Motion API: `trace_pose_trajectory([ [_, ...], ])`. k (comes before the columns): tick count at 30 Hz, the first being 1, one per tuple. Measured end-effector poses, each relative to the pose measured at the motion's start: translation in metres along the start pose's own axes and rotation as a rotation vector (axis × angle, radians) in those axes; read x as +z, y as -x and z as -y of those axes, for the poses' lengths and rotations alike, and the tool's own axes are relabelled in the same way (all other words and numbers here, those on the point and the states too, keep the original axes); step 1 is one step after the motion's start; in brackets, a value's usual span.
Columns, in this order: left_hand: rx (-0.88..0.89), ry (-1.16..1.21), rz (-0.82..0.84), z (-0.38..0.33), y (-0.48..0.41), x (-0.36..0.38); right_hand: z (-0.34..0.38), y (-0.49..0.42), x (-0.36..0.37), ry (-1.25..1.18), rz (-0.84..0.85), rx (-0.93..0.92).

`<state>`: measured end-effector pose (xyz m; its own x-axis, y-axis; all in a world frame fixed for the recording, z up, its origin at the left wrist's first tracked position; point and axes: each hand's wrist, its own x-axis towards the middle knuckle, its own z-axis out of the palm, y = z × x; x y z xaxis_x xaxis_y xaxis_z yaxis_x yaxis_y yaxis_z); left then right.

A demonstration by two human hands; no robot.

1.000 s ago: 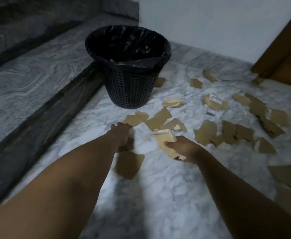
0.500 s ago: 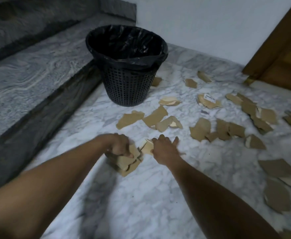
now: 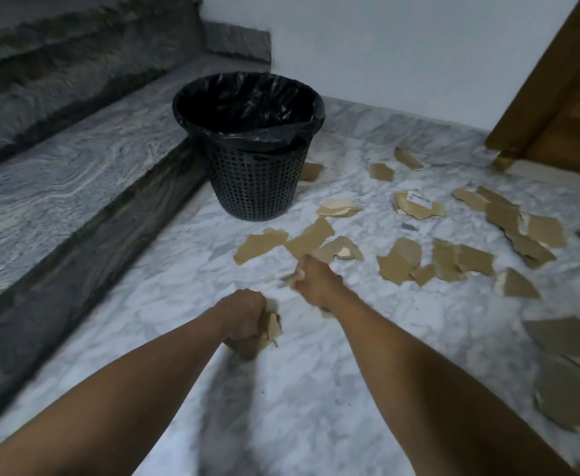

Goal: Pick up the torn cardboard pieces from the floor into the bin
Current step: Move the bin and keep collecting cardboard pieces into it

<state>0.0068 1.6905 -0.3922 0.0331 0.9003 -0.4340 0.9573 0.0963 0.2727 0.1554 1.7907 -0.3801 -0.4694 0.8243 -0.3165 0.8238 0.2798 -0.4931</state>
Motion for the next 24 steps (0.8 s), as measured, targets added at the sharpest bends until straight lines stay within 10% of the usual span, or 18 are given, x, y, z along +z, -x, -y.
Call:
trace_pose_trajectory([
  [8,-0.141,0.204,-0.032,0.010,-0.006,0.000,-0.028,-0.007,-0.065,-0.941,-0.161,0.378],
  [16,-0.174,0.474,-0.206,0.014,-0.051,-0.025,-0.069,0.007,-0.008,0.078,0.048,0.081],
  [24,-0.294,0.128,-0.224,0.031,-0.103,-0.052,-0.066,-0.039,-0.027,0.662,-0.098,-0.076],
])
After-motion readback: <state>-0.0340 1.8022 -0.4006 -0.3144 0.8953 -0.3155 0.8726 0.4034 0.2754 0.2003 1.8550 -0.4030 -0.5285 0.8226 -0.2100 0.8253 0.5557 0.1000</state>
